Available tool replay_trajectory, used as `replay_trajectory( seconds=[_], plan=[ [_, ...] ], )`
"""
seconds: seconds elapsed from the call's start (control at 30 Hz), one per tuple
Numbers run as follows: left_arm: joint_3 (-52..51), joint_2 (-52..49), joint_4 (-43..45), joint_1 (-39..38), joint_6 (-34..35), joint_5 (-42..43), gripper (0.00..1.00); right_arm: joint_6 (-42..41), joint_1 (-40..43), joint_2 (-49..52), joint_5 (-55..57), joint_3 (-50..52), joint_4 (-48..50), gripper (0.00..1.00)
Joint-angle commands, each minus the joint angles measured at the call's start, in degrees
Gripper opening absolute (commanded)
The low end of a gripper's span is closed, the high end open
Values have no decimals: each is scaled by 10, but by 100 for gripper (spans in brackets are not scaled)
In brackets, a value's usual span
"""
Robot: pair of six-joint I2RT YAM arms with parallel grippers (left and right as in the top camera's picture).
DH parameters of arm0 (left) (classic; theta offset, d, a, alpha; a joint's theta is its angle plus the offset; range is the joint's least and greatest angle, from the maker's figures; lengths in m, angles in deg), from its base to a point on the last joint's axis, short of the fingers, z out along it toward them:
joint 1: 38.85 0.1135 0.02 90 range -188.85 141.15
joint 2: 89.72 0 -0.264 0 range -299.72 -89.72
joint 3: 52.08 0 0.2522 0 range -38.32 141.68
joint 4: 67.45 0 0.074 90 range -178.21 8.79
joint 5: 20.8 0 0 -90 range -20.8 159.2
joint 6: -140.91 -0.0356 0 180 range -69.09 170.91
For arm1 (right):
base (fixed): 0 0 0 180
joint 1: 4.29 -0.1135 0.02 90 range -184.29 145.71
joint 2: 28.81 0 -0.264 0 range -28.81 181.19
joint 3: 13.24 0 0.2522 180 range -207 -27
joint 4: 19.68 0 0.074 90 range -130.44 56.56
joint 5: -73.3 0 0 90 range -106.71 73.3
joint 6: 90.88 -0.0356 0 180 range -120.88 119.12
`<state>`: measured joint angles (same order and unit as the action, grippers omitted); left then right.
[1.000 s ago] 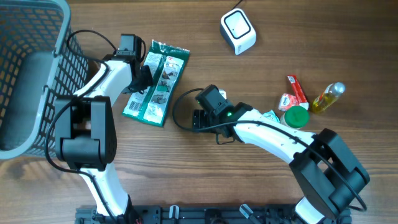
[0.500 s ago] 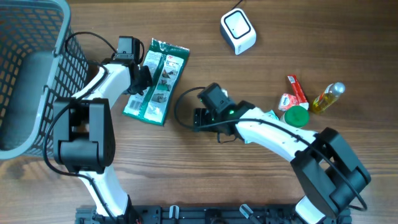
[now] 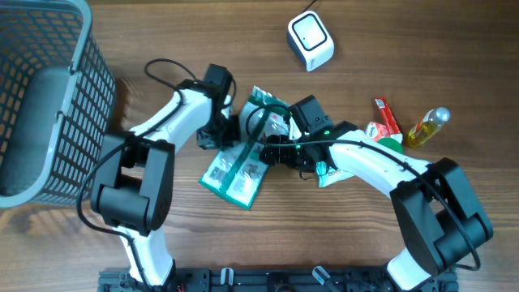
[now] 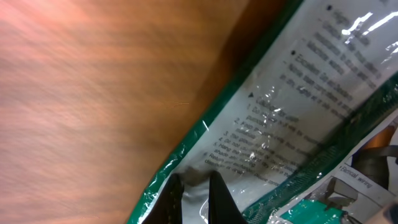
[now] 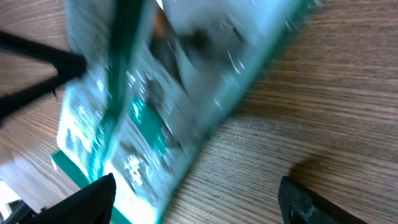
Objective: Scan the item barcode
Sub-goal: 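Grip the glove packet with both grippers and lift it off the table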
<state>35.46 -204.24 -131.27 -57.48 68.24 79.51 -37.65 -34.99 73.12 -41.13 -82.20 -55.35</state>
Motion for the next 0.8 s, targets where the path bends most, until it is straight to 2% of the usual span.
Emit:
replay_trajectory(
  seconds=[0.0,0.13,0.23,0.37,0.53,0.77],
  plan=[
    [-9,-53,-23,-5,11,12,4,7,0,-1,-12,4,5,84],
    [26,-34,-9,4,11,12,4,8,0,-1,-12,4,9,84],
    [26,-34,-6,4,11,13,4,23,0,-1,-11,4,49,85],
    [26,-34,-41,0,10,38,4,23,0,-1,-9,4,120,89],
    [30,-26,-82,2,-21,64,4,40,0,-1,-9,4,158,91],
    [81,101,-48,18,-19,72,4,38,2,-2,-21,3,155,93]
  ],
)
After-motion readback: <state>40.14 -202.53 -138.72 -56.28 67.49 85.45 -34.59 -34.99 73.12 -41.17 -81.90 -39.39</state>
